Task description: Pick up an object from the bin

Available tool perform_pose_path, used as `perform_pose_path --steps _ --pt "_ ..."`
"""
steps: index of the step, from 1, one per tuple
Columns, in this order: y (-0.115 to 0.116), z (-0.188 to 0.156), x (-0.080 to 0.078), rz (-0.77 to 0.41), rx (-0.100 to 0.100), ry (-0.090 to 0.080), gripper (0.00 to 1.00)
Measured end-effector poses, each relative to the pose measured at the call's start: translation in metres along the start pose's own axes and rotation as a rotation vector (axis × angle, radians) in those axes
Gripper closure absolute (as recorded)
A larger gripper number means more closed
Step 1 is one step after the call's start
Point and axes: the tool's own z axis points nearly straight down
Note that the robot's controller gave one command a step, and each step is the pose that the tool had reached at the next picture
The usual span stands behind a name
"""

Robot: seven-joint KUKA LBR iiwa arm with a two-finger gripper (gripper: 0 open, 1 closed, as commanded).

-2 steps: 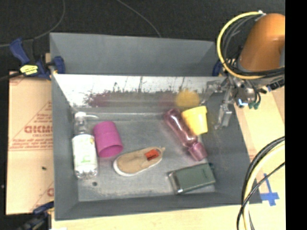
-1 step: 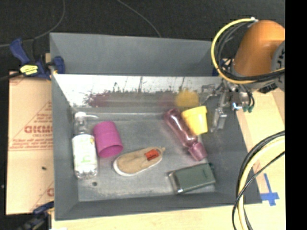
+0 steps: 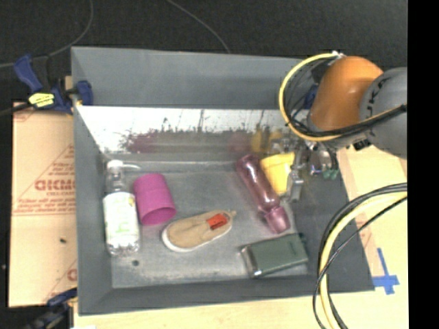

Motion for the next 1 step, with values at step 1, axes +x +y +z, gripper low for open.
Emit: perform_pose_path --steps 1 --pt "0.0033 0.0198 -0.0073 -0.273 0.003 -0.003 0.0"
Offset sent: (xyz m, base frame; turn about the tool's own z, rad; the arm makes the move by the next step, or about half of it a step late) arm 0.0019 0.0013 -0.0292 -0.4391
